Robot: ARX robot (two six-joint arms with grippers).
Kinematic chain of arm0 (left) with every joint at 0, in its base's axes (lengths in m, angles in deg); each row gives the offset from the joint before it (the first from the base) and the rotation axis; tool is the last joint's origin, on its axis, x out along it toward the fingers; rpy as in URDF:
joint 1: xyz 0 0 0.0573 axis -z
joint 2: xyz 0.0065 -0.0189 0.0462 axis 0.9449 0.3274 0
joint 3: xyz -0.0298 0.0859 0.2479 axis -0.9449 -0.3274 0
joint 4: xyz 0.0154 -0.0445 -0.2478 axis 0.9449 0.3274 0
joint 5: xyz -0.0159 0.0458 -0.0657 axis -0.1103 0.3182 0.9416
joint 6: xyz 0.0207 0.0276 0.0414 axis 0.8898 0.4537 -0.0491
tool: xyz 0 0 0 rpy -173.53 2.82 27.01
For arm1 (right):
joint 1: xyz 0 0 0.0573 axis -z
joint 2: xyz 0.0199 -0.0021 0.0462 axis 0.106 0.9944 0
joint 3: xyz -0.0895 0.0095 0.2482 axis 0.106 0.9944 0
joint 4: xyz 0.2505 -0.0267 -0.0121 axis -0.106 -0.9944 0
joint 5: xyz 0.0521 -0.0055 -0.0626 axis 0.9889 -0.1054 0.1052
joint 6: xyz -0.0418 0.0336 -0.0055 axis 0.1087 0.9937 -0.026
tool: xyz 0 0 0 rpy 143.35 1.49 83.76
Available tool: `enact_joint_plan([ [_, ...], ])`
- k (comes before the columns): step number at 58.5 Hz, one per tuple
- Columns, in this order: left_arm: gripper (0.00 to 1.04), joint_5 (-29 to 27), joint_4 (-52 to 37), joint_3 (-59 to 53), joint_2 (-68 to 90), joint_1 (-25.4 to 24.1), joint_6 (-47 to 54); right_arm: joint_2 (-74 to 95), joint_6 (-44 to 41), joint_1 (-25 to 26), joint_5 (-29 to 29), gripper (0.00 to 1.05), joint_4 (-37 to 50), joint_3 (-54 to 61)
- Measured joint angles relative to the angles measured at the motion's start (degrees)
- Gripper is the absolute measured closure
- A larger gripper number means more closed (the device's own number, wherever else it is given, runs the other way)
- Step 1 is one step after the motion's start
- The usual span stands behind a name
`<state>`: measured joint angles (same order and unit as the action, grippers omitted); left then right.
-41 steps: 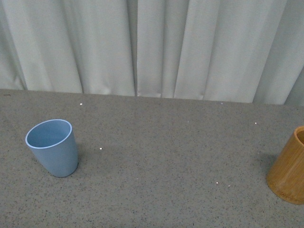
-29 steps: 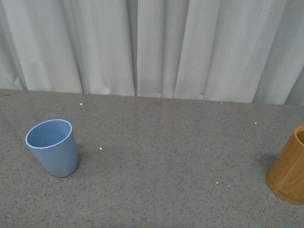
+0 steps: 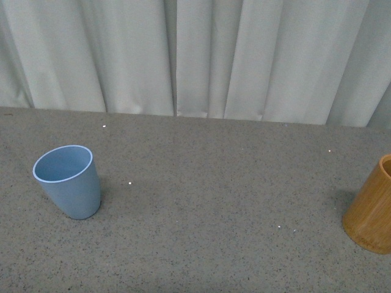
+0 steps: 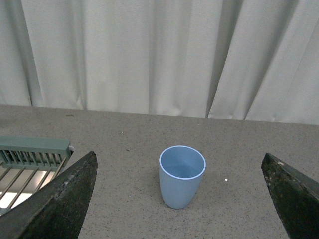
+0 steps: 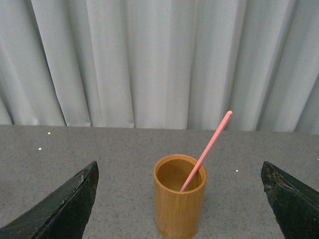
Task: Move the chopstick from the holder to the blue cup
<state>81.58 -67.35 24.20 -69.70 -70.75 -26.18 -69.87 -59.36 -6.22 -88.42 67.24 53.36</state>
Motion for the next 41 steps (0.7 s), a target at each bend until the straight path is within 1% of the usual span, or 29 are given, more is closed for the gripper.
enact_joint_plan([
  [41,0.07,0.00,0.00,0.00,0.00,0.00,0.00,0.00,0.00,0.00,0.00,0.10,0.00,0.00],
])
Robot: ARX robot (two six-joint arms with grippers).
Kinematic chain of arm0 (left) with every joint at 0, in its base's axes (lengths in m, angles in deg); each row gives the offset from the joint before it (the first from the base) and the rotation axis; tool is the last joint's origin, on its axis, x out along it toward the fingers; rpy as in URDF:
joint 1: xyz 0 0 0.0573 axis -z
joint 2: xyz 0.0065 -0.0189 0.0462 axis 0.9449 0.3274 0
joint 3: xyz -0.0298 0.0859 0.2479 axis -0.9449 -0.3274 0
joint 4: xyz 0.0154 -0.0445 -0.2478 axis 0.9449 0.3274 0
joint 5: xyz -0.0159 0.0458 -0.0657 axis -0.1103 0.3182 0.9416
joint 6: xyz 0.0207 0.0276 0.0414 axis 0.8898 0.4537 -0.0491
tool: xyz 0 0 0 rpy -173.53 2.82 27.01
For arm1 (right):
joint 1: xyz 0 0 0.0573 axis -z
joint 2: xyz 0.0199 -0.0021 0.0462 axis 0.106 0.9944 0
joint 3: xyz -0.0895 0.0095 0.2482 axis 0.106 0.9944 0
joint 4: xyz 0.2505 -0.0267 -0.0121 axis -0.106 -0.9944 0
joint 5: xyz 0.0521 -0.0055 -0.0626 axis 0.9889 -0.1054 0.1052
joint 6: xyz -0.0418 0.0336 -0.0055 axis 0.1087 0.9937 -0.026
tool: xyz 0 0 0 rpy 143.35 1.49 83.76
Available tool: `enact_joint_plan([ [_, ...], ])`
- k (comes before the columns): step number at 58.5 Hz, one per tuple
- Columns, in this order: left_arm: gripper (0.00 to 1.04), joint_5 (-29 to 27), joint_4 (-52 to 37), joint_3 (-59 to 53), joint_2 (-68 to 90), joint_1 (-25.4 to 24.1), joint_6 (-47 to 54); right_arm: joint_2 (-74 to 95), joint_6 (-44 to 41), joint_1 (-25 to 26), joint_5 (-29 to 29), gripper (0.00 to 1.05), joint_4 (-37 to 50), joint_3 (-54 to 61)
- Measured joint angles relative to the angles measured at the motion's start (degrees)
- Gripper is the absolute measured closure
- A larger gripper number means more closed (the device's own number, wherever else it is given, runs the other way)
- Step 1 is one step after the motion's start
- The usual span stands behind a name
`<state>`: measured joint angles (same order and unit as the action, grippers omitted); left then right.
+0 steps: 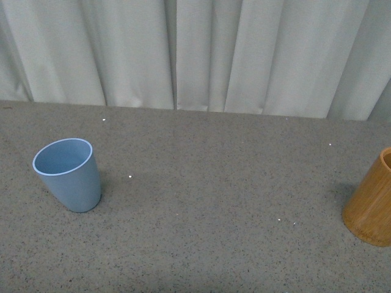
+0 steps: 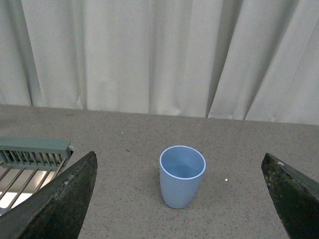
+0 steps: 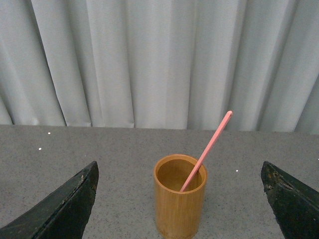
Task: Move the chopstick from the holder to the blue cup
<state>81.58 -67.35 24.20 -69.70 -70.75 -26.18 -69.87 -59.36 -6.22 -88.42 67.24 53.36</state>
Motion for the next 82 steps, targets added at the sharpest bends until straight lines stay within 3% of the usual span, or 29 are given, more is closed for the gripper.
enact_joint_plan([
  [57,0.07,0.00,0.00,0.00,0.00,0.00,0.00,0.00,0.00,0.00,0.00,0.10,0.00,0.00],
  [63,0.07,-6.80,5.49,1.16,2.64,2.54,-10.78,0.00,0.00,0.00,0.00,0.10,0.00,0.00],
  [68,0.07,-6.95,5.25,1.16,6.08,3.17,-24.41,0.00,0.00,0.00,-0.02,0.10,0.00,0.00],
  [77,0.07,-10.62,-4.68,1.20,17.59,4.83,-39.12,0.00,0.00,0.00,0.00,0.10,0.00,0.00],
  [82,0.07,-12.28,-18.71,2.12,33.79,7.34,-43.36,0.00,0.00,0.00,-0.02,0.10,0.00,0.00],
])
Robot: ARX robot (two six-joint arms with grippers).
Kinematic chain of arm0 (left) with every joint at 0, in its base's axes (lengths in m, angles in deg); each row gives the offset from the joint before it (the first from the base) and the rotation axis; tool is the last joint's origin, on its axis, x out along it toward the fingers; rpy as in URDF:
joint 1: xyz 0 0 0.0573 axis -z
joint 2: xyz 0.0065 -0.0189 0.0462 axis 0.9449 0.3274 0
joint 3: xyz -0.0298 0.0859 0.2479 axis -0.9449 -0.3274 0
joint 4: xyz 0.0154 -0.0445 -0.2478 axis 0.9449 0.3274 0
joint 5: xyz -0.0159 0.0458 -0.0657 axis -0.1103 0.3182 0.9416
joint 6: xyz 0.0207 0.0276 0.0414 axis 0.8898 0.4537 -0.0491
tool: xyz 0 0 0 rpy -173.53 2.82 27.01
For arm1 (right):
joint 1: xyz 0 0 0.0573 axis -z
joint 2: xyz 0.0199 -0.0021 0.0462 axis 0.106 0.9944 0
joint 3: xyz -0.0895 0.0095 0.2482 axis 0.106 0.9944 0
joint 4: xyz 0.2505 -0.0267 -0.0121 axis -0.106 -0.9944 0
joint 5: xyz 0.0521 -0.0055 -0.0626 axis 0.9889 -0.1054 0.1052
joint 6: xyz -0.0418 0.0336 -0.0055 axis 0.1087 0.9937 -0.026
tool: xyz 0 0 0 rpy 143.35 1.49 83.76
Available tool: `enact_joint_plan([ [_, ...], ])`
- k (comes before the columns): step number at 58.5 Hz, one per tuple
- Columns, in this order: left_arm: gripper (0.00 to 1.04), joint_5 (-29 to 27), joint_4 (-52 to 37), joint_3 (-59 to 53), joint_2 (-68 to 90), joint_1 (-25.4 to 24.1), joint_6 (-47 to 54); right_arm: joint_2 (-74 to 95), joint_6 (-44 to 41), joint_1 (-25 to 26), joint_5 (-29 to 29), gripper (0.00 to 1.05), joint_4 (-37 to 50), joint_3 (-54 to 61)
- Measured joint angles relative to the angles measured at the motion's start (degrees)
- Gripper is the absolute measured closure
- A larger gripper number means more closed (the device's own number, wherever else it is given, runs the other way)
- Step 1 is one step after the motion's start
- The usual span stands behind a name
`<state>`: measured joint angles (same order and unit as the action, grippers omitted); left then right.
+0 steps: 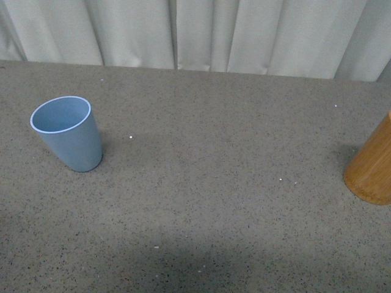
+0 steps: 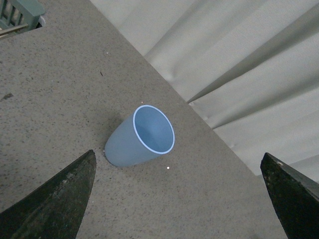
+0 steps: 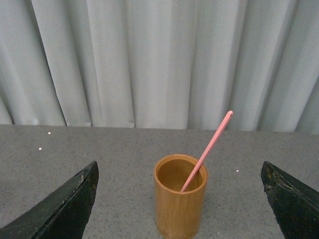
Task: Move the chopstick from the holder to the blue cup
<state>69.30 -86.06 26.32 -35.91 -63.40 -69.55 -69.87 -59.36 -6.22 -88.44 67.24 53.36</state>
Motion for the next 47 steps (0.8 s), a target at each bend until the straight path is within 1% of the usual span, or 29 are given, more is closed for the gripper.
enact_joint_plan([
  [2,0.07,-0.83,-4.00,1.16,5.73,-0.02,-0.63,0.00,0.00,0.00,0.00,0.10,0.00,0.00],
  [5,0.07,-1.11,-6.97,2.75,11.54,-0.44,-1.33,0.00,0.00,0.00,0.00,0.10,0.00,0.00],
  [13,0.07,-1.44,-10.75,7.08,23.87,-1.90,-1.46,0.00,0.00,0.00,0.00,0.10,0.00,0.00],
  [19,0.07,-3.15,-12.63,10.95,31.52,-2.21,-1.49,0.00,0.00,0.00,0.00,0.10,0.00,0.00],
  [29,0.07,-5.66,-14.82,15.65,40.72,0.70,-1.75,0.00,0.00,0.00,0.00,0.10,0.00,0.00],
  [47,0.07,-6.01,-14.88,23.71,55.36,4.87,-4.11,0.00,0.00,0.00,0.00,0.10,0.00,0.00],
])
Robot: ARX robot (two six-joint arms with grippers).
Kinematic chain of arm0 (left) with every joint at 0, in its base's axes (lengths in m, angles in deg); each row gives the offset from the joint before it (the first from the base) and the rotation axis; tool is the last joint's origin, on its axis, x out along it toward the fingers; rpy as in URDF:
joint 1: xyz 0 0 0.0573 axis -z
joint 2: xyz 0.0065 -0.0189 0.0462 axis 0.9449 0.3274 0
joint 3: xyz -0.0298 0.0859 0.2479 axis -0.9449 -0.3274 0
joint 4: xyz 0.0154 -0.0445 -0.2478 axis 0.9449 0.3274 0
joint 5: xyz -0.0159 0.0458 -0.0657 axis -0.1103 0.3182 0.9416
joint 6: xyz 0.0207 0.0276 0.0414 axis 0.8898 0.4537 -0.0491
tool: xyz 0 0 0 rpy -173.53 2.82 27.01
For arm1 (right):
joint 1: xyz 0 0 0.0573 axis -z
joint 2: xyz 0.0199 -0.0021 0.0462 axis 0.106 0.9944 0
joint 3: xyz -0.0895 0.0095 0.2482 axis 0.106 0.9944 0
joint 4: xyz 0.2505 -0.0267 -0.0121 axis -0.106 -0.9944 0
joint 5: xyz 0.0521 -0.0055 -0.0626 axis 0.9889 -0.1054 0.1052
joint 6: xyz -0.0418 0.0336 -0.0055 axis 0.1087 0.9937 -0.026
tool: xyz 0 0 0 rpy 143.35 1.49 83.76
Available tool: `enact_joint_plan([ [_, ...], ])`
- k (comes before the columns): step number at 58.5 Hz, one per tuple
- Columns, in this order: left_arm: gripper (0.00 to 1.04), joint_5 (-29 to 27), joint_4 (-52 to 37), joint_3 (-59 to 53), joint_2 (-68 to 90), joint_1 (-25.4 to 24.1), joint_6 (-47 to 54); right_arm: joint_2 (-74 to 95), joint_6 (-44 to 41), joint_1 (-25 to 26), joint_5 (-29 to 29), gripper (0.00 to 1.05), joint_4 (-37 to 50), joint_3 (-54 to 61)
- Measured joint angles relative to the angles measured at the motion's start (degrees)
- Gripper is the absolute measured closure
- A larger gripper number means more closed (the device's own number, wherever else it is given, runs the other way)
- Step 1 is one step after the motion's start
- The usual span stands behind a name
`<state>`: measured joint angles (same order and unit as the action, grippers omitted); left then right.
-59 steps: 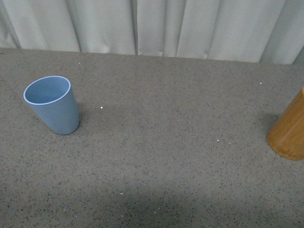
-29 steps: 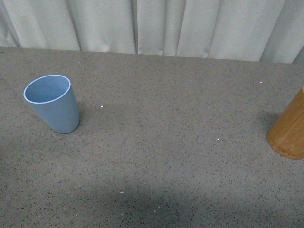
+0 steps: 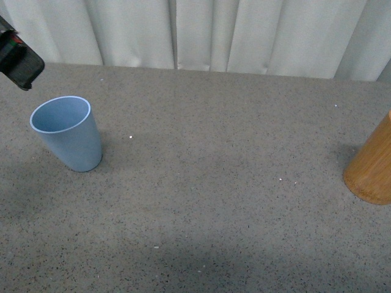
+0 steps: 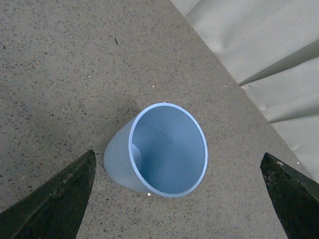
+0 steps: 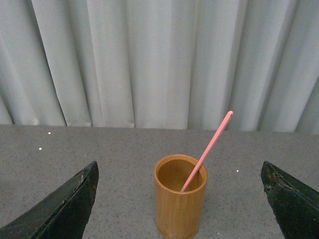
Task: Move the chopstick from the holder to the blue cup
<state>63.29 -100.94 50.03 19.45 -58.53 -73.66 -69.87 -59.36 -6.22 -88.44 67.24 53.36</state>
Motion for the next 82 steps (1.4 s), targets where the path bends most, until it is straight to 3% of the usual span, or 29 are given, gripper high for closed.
enact_joint_plan([
  [28,0.07,-0.28,5.03,3.61,7.45,1.86,-0.39,0.00,0.00,0.00,0.00,0.10,0.00,0.00],
  [82,0.07,-2.12,7.48,5.44,10.93,-2.91,-2.36,0.00,0.00,0.00,0.00,0.10,0.00,0.00],
])
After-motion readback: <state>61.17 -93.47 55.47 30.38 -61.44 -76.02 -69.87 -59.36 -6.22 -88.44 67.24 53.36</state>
